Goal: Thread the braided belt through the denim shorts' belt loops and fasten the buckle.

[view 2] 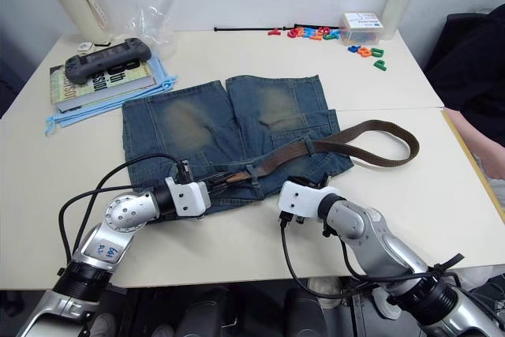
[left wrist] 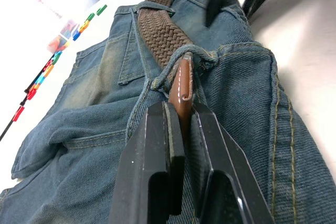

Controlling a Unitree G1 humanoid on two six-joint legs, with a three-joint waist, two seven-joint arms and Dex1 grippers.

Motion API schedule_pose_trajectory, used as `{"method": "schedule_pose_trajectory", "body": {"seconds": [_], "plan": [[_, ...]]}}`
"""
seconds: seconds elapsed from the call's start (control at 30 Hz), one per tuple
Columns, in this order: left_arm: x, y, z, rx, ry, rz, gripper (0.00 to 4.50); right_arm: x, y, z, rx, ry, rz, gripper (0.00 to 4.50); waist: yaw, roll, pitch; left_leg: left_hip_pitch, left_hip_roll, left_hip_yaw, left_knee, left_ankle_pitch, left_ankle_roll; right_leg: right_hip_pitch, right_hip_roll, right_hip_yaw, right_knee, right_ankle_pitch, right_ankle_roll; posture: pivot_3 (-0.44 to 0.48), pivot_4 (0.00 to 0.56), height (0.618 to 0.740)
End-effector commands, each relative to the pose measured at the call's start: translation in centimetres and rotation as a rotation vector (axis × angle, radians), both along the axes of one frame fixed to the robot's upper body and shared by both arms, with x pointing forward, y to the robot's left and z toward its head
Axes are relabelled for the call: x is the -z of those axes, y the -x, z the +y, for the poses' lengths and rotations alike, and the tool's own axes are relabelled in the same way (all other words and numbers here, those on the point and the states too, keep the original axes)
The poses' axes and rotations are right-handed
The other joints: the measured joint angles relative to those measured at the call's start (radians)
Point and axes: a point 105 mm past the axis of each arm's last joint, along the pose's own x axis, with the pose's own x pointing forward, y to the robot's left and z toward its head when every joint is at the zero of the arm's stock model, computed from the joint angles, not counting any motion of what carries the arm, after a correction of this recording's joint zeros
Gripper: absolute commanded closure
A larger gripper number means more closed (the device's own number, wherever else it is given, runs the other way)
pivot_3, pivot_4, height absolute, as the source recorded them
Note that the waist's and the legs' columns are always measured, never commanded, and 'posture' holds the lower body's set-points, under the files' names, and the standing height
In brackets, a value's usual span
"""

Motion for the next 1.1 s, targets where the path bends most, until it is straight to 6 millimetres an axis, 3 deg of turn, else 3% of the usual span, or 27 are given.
{"method": "schedule_pose_trajectory", "body": {"seconds": [0.03,0.43,0.7,0.9,1.1], "plan": [[-0.3,0.2,-0.2,0.012,-0.006,-0.024,4.30,-0.4,-0.6,-1.6,0.069,0.006,-0.018,4.44,0.001,0.000,0.000,0.000,0.000,0.000,0.000,0.000,0.000,0.000,0.000,0.000,0.000,0.000,0.000,0.000,0.150,0.713],[-0.8,0.8,1.2,0.003,-0.116,-0.093,4.30,-5.1,-2.1,-7.8,0.122,0.089,-0.171,4.44,0.025,0.000,0.000,-0.001,-0.001,0.001,0.000,-0.001,0.001,0.000,-0.001,0.000,-0.002,0.001,0.001,0.000,0.150,0.713],[-0.6,1.0,1.0,0.009,-0.112,-0.092,4.30,-4.5,-3.7,-10.8,0.182,0.206,-0.162,4.44,0.022,0.000,0.000,0.000,-0.001,0.001,0.000,0.000,0.001,0.000,0.000,0.000,-0.002,0.001,0.001,0.000,0.150,0.713],[-0.7,1.1,1.0,0.009,-0.114,-0.092,4.30,-4.2,-4.3,-11.7,0.219,0.249,-0.174,4.44,0.023,0.000,0.000,-0.001,-0.001,0.001,0.001,0.000,0.001,0.001,0.000,-0.001,-0.002,0.001,0.001,0.000,0.150,0.713],[-0.8,1.0,0.8,0.012,-0.114,-0.096,4.30,-4.6,-4.1,-10.8,0.213,0.177,-0.175,4.44,0.022,0.000,0.000,0.000,-0.001,0.001,0.001,0.000,0.001,0.001,0.000,-0.001,-0.001,0.001,0.001,0.000,0.150,0.713]]}}
